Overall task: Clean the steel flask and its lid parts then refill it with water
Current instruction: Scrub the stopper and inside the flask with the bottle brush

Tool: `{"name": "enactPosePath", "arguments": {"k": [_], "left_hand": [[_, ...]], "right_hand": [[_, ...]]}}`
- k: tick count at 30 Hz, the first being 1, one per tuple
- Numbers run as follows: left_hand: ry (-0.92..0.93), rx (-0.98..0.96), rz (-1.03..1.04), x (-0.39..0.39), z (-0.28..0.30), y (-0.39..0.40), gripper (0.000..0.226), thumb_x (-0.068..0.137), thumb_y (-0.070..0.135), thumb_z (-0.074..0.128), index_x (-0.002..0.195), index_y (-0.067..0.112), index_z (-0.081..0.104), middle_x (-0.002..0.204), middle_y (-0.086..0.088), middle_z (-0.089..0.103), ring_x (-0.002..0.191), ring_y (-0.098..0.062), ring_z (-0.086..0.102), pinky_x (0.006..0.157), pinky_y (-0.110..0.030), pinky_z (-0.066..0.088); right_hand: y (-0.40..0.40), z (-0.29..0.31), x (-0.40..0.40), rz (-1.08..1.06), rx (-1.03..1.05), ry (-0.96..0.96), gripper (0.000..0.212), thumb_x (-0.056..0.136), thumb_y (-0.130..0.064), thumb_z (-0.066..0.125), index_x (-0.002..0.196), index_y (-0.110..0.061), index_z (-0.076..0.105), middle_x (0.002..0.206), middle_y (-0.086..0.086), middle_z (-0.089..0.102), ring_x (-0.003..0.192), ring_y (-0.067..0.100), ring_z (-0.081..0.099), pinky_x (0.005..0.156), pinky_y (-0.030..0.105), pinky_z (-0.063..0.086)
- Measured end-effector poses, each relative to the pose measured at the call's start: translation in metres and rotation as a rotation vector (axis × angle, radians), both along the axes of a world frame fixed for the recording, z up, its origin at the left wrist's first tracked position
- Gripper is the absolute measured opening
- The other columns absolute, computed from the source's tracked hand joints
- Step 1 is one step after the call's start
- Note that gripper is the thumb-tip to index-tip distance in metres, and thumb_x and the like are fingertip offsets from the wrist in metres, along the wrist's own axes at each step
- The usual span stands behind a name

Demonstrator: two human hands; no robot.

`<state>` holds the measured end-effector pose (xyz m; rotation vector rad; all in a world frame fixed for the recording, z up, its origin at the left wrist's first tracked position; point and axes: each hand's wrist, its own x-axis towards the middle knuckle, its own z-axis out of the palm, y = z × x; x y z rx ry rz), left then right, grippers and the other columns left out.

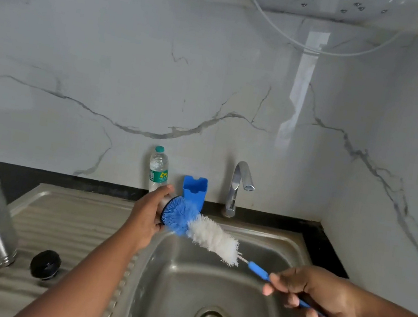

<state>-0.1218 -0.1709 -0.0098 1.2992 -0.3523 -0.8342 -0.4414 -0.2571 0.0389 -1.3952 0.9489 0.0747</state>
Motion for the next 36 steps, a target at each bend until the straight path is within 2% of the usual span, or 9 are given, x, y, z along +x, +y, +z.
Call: {"name": "enactPosePath", "arguments": {"k": [4, 6, 8, 12, 16, 21, 25, 32, 36], "left_hand": [[-0.011, 0.239, -0.078, -0.012, -0.009, 0.009, 0.041, 0.088, 0.05, 0.063, 0.105, 0.013, 0.063, 0.094, -0.01, 0.067, 0.088, -0.022, 0.063, 0.075, -0.032, 0.049], [0.044, 0.301, -0.042, -0.017, -0.016, 0.012, 0.039, 0.089, 0.044, 0.065, 0.105, 0.008, 0.064, 0.087, -0.011, 0.066, 0.08, -0.021, 0.061, 0.066, -0.029, 0.048], [0.159, 0.27, 0.024, -0.019, -0.021, 0.019, 0.038, 0.087, 0.038, 0.07, 0.107, 0.006, 0.064, 0.094, -0.018, 0.067, 0.083, -0.026, 0.063, 0.066, -0.032, 0.052], [0.366, 0.14, 0.119, -0.013, -0.023, 0.039, 0.042, 0.083, 0.028, 0.077, 0.108, 0.001, 0.058, 0.103, -0.03, 0.065, 0.093, -0.038, 0.066, 0.075, -0.042, 0.057], [0.375, 0.012, 0.206, 0.002, -0.025, 0.05, 0.039, 0.08, 0.027, 0.079, 0.098, -0.002, 0.059, 0.095, -0.023, 0.064, 0.09, -0.033, 0.065, 0.079, -0.042, 0.057], [0.275, -0.124, 0.139, 0.028, -0.021, 0.064, 0.023, 0.075, 0.029, 0.077, 0.08, 0.015, 0.058, 0.065, -0.005, 0.053, 0.079, -0.024, 0.063, 0.068, -0.037, 0.057], [0.203, -0.197, 0.045, 0.052, -0.024, 0.077, 0.035, 0.072, 0.028, 0.077, 0.099, 0.022, 0.056, 0.071, -0.001, 0.058, 0.076, -0.019, 0.063, 0.057, -0.03, 0.054], [0.19, -0.27, 0.208, 0.106, -0.033, 0.096, 0.038, 0.072, 0.019, 0.079, 0.104, 0.017, 0.058, 0.091, -0.006, 0.065, 0.074, -0.015, 0.061, 0.066, -0.027, 0.051], [-0.239, 0.105, 0.087, 0.121, -0.054, 0.106, 0.067, 0.07, 0.012, 0.088, 0.124, 0.021, 0.049, 0.117, -0.004, 0.056, 0.103, -0.022, 0.06, 0.083, -0.032, 0.048]], "right_hand": [[-0.003, -0.002, 0.001, 0.059, -0.517, 0.05, 0.016, 0.092, -0.029, 0.063, 0.092, -0.016, 0.073, 0.055, -0.009, 0.055, 0.038, 0.007, 0.041, 0.036, 0.019, 0.03], [0.0, -0.009, -0.001, 0.222, -0.94, 0.114, 0.015, 0.089, -0.043, 0.063, 0.104, -0.04, 0.062, 0.075, -0.029, 0.06, 0.061, -0.006, 0.055, 0.056, 0.009, 0.039], [0.003, -0.015, -0.001, 0.369, -1.287, 0.221, 0.025, 0.094, -0.048, 0.051, 0.119, -0.048, 0.046, 0.108, -0.027, 0.059, 0.093, -0.003, 0.06, 0.073, 0.015, 0.043], [-0.001, -0.027, 0.009, 0.515, -1.735, 0.199, 0.026, 0.068, -0.036, 0.081, 0.087, -0.034, 0.064, 0.072, -0.012, 0.064, 0.049, 0.009, 0.059, 0.038, 0.025, 0.039], [0.013, -0.031, 0.03, 0.342, -1.27, 0.08, 0.008, 0.092, -0.045, 0.053, 0.085, -0.042, 0.054, 0.079, -0.009, 0.063, 0.07, 0.008, 0.058, 0.063, 0.026, 0.044], [0.024, -0.022, 0.048, 0.112, -0.39, -0.033, 0.018, 0.088, -0.022, 0.069, 0.071, -0.02, 0.061, 0.054, 0.001, 0.043, 0.037, 0.013, 0.03, 0.037, 0.018, 0.021], [0.029, -0.009, 0.052, 0.099, 0.028, -0.003, 0.017, 0.081, -0.021, 0.071, 0.09, -0.007, 0.065, 0.06, 0.006, 0.037, 0.036, 0.01, 0.022, 0.035, 0.012, 0.017], [0.046, -0.024, 0.05, -0.003, 0.235, -0.01, 0.052, 0.059, -0.022, 0.089, 0.1, -0.001, 0.063, 0.063, 0.009, 0.033, 0.037, 0.009, 0.022, 0.037, 0.013, 0.018], [0.06, -0.026, 0.046, -0.095, 0.111, 0.088, 0.066, 0.052, -0.028, 0.088, 0.101, 0.003, 0.057, 0.061, 0.01, 0.036, 0.039, 0.01, 0.023, 0.039, 0.013, 0.02]]}}
